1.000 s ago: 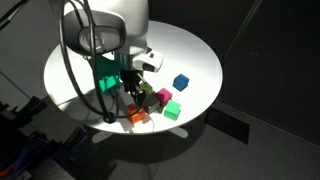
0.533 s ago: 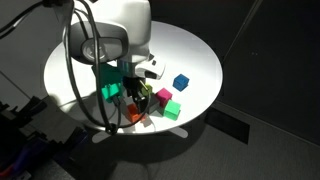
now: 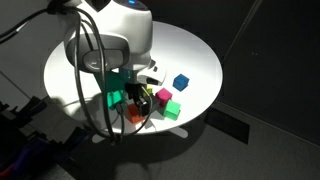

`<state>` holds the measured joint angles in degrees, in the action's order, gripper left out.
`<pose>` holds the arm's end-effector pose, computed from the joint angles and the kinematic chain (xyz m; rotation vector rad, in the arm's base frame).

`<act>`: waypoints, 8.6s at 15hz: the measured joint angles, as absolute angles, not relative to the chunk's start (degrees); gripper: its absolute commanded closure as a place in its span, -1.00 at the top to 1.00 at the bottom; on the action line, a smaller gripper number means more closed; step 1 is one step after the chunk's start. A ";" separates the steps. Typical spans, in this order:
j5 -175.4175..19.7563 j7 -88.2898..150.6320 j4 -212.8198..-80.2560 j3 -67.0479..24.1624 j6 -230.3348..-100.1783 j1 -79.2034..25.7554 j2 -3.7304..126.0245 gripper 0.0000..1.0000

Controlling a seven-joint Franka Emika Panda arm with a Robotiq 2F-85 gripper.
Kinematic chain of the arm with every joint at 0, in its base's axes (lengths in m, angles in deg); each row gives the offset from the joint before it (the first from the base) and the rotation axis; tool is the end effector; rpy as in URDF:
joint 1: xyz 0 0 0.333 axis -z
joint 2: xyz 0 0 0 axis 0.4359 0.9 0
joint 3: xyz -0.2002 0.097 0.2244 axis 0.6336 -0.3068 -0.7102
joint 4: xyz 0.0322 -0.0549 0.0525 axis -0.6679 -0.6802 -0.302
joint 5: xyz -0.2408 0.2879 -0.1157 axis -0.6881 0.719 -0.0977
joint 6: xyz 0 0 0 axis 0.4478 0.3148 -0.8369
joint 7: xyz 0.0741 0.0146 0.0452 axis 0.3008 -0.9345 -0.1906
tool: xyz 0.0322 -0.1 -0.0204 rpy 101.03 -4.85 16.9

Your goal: Put the orange block on the light green block

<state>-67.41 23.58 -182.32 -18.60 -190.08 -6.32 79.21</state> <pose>0.4630 -0.2413 0.0952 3.0272 -0.7923 -0.0856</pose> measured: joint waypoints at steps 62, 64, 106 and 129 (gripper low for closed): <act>-73.22 22.72 -167.03 -17.98 -175.35 -13.40 79.53 -0.42; -73.22 22.71 -166.95 -17.98 -175.46 -13.40 80.01 -0.42; -73.71 21.91 -169.12 -17.76 -169.82 -14.50 74.51 1.00; -78.83 22.37 -195.00 -17.98 -166.11 -18.48 42.68 1.00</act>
